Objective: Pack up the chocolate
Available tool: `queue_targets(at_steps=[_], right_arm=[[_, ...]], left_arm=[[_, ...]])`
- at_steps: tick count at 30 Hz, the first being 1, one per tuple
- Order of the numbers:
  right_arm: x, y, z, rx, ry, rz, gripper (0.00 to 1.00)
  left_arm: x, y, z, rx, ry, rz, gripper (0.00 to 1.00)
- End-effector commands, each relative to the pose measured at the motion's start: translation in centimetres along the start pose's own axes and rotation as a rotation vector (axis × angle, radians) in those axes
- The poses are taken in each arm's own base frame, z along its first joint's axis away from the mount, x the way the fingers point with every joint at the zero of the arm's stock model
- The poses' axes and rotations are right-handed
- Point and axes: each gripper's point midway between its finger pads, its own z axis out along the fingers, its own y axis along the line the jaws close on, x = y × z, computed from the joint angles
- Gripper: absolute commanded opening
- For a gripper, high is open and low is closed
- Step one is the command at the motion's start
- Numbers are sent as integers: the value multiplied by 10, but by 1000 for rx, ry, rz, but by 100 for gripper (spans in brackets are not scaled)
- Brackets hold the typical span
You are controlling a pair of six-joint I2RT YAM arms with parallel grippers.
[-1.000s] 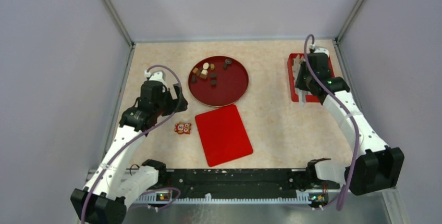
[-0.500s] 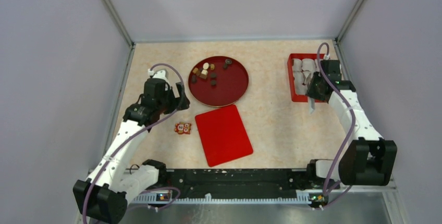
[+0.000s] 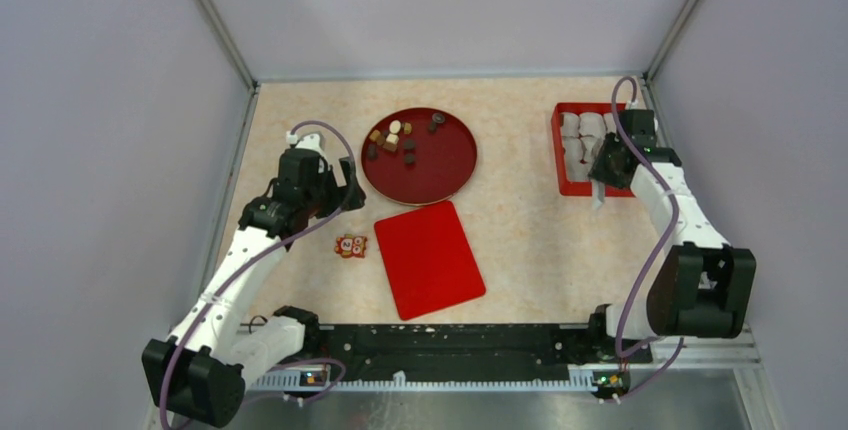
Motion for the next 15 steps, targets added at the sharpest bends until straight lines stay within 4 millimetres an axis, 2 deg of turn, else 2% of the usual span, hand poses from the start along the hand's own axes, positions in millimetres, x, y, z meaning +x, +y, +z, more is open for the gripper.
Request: queue_targets(at_steps=[1, 7, 15], right_arm=[[-44, 11, -4, -26, -121, 31, 24], [-48, 14, -3, -35, -132, 30, 34], [-52, 16, -10, -48, -146, 34, 35]], left_arm=[[-23, -9, -6, 33, -72, 12, 99], [-21, -8, -7, 30, -73, 12, 99], [-21, -7, -8, 28, -76, 12, 99]])
